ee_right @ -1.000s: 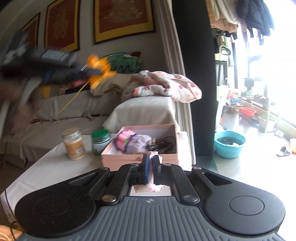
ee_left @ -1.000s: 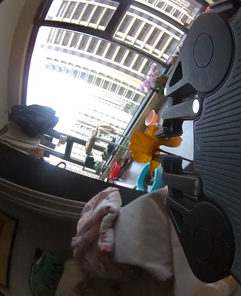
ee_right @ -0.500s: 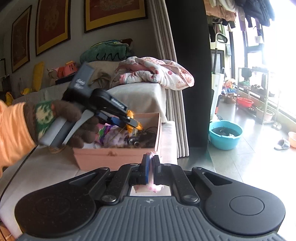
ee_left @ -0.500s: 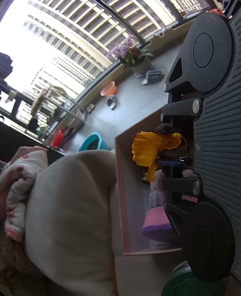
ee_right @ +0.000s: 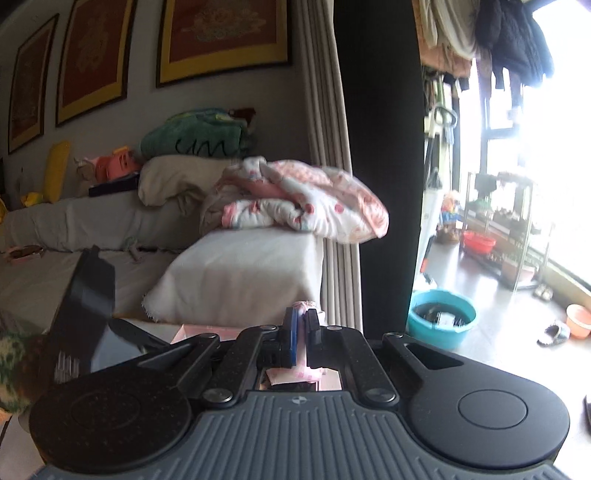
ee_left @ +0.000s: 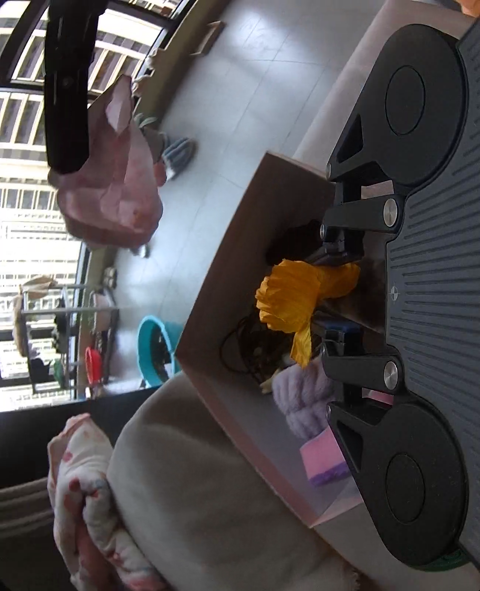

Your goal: Organize soft objects

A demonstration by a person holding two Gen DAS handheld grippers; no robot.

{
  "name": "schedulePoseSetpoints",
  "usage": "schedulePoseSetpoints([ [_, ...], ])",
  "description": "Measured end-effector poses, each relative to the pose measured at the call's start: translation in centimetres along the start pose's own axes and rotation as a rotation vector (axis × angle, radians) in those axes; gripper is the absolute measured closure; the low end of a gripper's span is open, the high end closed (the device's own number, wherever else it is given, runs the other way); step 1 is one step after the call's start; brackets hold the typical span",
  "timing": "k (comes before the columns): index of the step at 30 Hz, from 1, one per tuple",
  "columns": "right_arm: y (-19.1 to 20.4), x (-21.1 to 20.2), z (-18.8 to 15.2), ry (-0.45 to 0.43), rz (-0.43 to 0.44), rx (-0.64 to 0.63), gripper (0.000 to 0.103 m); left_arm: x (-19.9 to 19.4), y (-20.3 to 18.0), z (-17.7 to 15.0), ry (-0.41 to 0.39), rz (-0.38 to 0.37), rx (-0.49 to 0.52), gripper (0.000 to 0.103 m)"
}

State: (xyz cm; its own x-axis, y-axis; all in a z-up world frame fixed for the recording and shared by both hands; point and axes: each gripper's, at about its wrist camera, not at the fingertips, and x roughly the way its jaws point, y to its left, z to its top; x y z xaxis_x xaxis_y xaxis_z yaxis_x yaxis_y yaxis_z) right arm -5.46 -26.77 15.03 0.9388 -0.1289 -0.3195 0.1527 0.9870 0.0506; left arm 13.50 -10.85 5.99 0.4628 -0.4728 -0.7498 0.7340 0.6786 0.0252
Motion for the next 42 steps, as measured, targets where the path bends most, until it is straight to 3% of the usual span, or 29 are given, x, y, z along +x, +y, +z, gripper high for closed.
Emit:
schedulePoseSetpoints([
  [2,-0.1,1.0,0.0,0.037,0.002,0.015,0.099,0.3,0.5,0.1,-0.022,-0.028,-0.035,0.070],
  [5,-0.5,1.8,0.5,0.052,0.004,0.048,0.099,-1.4,4.9,0.8,-0.221,-0.179,-0.291,0.071],
  [6,-0.5,2.0,0.9,0.047,0.006,0.054,0.099,-1.6,6.1,1.2,-0.237,-0.211,-0.375,0.071],
  [8,-0.7,2.4,1.8,0.040,0.020,0.073,0.099,-0.8,7.4,2.1,-0.151,-0.211,-0.459,0.071],
  [10,-0.8,3.4,2.9,0.048,0.054,0.103,0.099,0.3,6.3,2.5,-0.049,-0.138,-0.360,0.071],
  [12,-0.8,4.8,3.7,0.072,0.093,0.132,0.099,0.3,3.8,2.0,-0.056,-0.057,-0.170,0.071],
  [14,-0.7,7.1,4.0,0.126,0.141,0.169,0.099,0.5,2.5,1.6,-0.081,-0.038,-0.097,0.070],
  [16,-0.2,10.1,3.3,0.222,0.174,0.184,0.099,0.9,1.4,1.1,-0.104,0.036,-0.019,0.069],
  [19,0.4,14.2,1.2,0.385,0.139,0.179,0.099,0.9,-0.1,0.4,-0.085,0.153,0.128,0.069],
  [22,0.2,16.5,-1.2,0.487,0.091,0.170,0.099,0.4,0.2,-0.1,-0.078,0.148,0.175,0.069],
  [28,-0.5,16.2,-2.1,0.480,0.036,0.150,0.099,-2.0,4.7,-0.9,-0.113,-0.013,-0.038,0.071],
  [33,-0.6,15.5,-1.7,0.457,0.070,0.127,0.097,-4.1,8.8,-1.1,-0.215,-0.087,-0.397,0.072],
  [34,-0.5,15.4,-1.8,0.462,0.094,0.130,0.091,-4.7,9.5,-1.3,-0.240,-0.105,-0.458,0.072],
  [37,0.0,14.0,-2.1,0.433,0.147,0.114,0.071,-6.2,10.5,-1.7,-0.306,-0.058,-0.487,0.072],
  [42,2.7,8.9,-2.8,0.300,0.145,-0.042,0.069,-9.6,8.7,-6.0,-0.324,0.052,-0.466,0.072],
])
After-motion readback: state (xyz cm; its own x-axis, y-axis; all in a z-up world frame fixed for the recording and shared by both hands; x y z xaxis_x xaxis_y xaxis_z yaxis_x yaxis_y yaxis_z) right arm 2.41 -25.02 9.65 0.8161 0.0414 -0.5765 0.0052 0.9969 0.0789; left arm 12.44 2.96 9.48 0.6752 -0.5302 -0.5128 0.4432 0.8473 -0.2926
